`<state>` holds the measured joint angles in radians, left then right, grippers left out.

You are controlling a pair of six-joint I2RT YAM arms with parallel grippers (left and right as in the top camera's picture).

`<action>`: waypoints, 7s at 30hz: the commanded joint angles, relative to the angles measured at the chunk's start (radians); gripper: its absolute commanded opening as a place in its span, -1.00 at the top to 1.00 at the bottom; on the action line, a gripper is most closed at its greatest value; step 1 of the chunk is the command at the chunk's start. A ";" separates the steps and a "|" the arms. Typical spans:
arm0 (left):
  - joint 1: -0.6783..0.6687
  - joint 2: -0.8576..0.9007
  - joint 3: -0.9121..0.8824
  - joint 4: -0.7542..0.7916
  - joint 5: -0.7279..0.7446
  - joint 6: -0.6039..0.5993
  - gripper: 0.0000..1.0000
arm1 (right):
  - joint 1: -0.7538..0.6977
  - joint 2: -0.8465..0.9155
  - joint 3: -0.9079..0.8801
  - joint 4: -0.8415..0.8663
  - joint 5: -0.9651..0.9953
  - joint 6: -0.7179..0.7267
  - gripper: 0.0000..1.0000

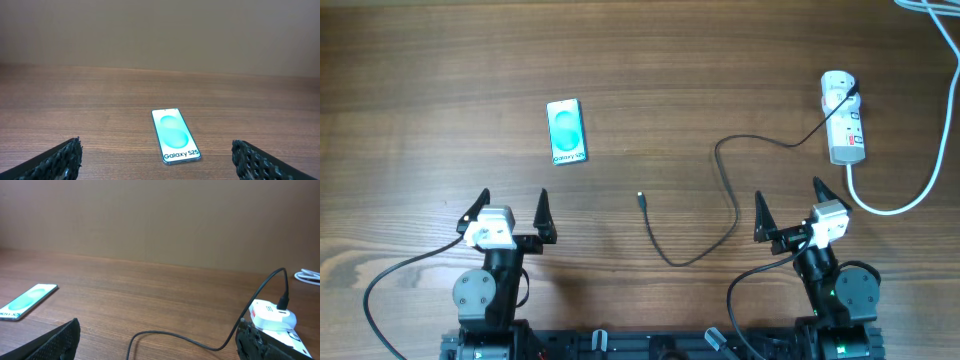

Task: Plug charger to phone and switch on socket

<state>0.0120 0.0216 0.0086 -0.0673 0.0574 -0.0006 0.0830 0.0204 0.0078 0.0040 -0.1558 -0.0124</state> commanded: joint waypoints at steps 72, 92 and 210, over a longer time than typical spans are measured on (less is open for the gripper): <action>-0.006 0.005 -0.003 0.079 0.067 0.011 -1.00 | 0.004 0.003 -0.003 0.006 0.002 -0.006 -0.99; -0.006 0.360 0.707 -0.456 0.155 -0.265 -1.00 | 0.004 0.003 -0.003 0.006 0.002 -0.006 -0.99; -0.154 1.827 1.072 -0.183 -0.132 -0.396 -1.00 | 0.004 0.003 -0.003 0.006 0.003 -0.007 -0.99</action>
<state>-0.1375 1.8336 1.0782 -0.2531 -0.0914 -0.4019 0.0830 0.0223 0.0078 0.0044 -0.1558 -0.0124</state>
